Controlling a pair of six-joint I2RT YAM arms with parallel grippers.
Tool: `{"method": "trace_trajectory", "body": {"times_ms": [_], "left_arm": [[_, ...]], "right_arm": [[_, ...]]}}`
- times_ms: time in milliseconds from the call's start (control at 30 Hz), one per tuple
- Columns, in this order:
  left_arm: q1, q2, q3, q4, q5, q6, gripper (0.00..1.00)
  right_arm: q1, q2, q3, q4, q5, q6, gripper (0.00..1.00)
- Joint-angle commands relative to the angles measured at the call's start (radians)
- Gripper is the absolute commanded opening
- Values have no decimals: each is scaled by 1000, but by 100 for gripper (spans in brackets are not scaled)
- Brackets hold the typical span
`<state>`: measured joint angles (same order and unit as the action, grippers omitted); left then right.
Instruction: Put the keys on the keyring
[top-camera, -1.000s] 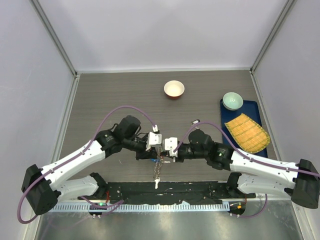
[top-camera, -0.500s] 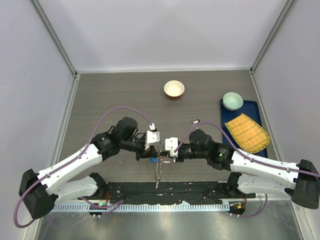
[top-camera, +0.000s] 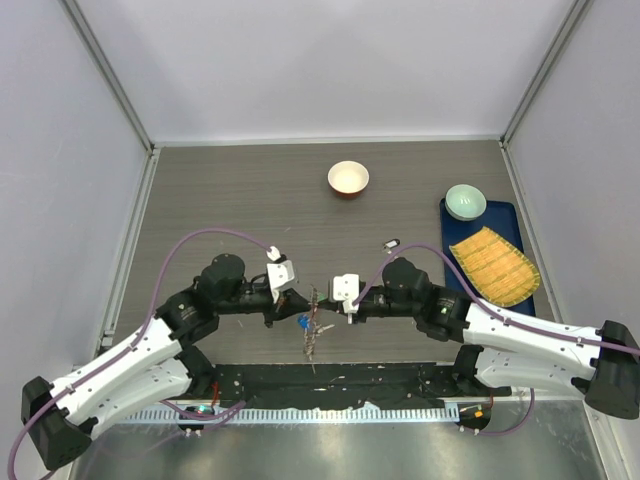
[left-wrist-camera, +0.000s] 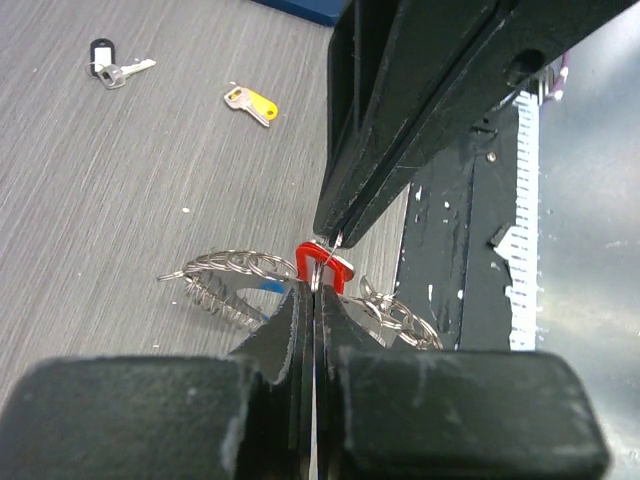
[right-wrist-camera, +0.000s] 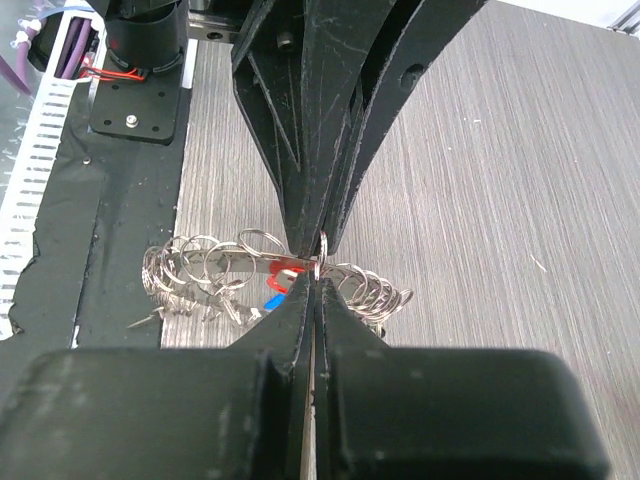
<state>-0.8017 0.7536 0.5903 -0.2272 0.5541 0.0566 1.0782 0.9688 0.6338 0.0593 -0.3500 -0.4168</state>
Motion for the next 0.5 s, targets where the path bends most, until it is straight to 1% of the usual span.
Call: {"method": "trace_trajectory", "body": {"times_ms": [0,67,133,167,200,333,467], "left_arm": [[15,-59,-26,172,-80,-106,0],[16,-72,-35,215,-98,-145,0],[16,-92,-59,291,-128,-182,0],[16,-100,-70,322,-138,-226,0],[16,-117,-95,381,-149,-242,0],[16,-138,-138,483,-210,-305,0],[18,-151,-197,606,-235,-366,0]], "right_arm": [[0,-13,21,4,0,-4,1],[0,-10,18,8,2,-2,1],[0,-9,17,17,-1,1,1],[0,-4,14,17,-7,1,1],[0,-2,12,28,-10,4,1],[-1,13,3,57,-15,16,1],[0,34,-14,129,-21,39,1]]}}
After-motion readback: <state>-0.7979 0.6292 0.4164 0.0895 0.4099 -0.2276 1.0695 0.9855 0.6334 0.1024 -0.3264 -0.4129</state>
